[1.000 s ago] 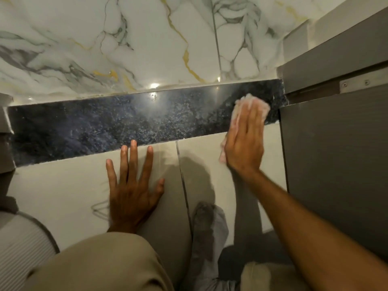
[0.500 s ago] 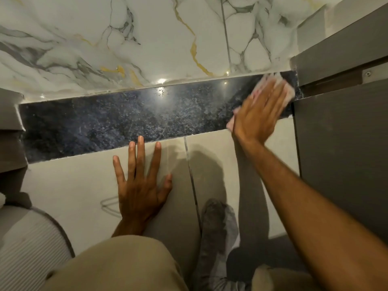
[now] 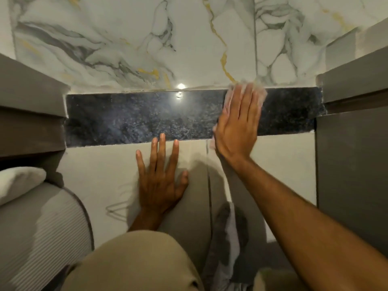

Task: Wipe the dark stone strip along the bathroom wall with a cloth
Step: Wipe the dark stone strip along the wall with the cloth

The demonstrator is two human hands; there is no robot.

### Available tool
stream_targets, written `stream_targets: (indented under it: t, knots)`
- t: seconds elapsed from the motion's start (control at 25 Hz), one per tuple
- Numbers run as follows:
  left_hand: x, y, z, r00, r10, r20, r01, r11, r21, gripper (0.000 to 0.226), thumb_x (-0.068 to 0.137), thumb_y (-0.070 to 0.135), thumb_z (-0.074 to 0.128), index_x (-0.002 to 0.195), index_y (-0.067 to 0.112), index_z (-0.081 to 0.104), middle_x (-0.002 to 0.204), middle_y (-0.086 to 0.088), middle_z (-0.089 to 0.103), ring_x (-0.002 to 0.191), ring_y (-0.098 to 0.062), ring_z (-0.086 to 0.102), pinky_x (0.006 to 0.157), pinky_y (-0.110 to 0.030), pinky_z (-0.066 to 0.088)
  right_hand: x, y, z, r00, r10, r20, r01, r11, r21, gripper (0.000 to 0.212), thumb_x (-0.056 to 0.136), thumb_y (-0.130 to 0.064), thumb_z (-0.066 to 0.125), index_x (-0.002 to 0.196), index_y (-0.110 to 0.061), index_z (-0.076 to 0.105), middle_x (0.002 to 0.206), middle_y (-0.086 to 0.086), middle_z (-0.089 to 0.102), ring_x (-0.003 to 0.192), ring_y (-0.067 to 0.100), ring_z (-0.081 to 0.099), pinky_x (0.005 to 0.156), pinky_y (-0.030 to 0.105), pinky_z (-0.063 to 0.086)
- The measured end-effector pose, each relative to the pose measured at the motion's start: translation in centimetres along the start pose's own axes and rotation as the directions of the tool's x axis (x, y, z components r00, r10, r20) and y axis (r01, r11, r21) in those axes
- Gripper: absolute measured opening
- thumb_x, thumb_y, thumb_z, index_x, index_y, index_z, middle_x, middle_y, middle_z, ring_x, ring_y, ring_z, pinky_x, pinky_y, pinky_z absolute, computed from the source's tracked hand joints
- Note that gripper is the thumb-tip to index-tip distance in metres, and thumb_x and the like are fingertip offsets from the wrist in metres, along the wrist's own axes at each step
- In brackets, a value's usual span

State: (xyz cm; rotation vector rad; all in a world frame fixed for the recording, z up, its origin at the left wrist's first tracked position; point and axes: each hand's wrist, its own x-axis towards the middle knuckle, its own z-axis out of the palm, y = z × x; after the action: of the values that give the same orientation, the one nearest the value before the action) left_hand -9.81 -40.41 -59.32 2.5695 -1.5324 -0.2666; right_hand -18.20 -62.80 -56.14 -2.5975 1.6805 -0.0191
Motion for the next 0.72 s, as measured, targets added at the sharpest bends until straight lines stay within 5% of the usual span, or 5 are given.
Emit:
stream_targets:
  t: [0.12,0.24,0.44,0.52,0.72]
  knots:
    - [0.0,-0.4,0.6,0.993,-0.106,-0.057,0.106,0.994,-0.006,0.075,0.112,0.057,0.025,0.176,0.017,0.023,0.181,-0.025,0.020,0.169,-0.043,0.019,0.132,-0.075,0.010,0.1,-8.3,1.3,0.973,-0.228,0.041,0.224,0.971,0.088,0.072,0.116,-0.032,0.040,0.178,-0.014,0.010,0.186,0.019,0.007,0.175,0.039,0.007,0.143,0.057,0.012]
    - [-2.7,-1.8,-0.3,0.977,-0.206,-0.045,0.209,0.976,0.061,0.073,0.114,0.057,0.024,0.175,0.016,0.025,0.181,-0.027,0.020,0.168,-0.047,0.020,0.129,-0.081,0.018,-7.0,-6.0,0.2,0.809,-0.582,0.086,0.562,0.807,0.181,0.068,0.112,-0.029,0.046,0.176,-0.017,0.024,0.184,0.017,0.022,0.173,0.036,0.021,0.142,0.057,0.023]
    - [-6.3,-4.9,-1.7,0.925,-0.380,-0.013,0.381,0.924,0.032,0.074,0.111,0.055,0.028,0.173,0.016,0.030,0.181,-0.025,0.018,0.168,-0.047,0.020,0.129,-0.081,0.019,-2.2,-5.3,-0.1,0.969,-0.226,0.095,0.217,0.971,0.102,0.068,0.116,-0.034,0.026,0.178,-0.013,0.006,0.187,0.016,0.004,0.175,0.035,0.005,0.141,0.058,0.019]
    - [-6.6,-5.1,-1.7,0.912,-0.410,-0.023,0.411,0.912,0.023,0.074,0.110,0.052,0.031,0.174,0.015,0.027,0.182,-0.024,0.018,0.168,-0.045,0.019,0.131,-0.078,0.016,-1.3,-12.7,1.0,0.945,-0.323,0.049,0.312,0.937,0.156,0.070,0.116,-0.032,0.029,0.177,-0.010,0.005,0.187,0.018,0.002,0.175,0.038,0.004,0.142,0.059,0.016]
    - [-9.5,-5.7,-3.2,0.890,-0.455,0.014,0.453,0.889,0.068,0.073,0.111,0.047,0.035,0.174,0.010,0.025,0.182,-0.024,0.016,0.169,-0.043,0.018,0.132,-0.073,0.024,-7.1,-12.5,0.7,0.499,-0.844,0.199,0.810,0.536,0.240,0.068,0.116,-0.034,0.040,0.177,-0.014,0.018,0.187,0.013,0.013,0.175,0.031,0.011,0.144,0.054,0.017]
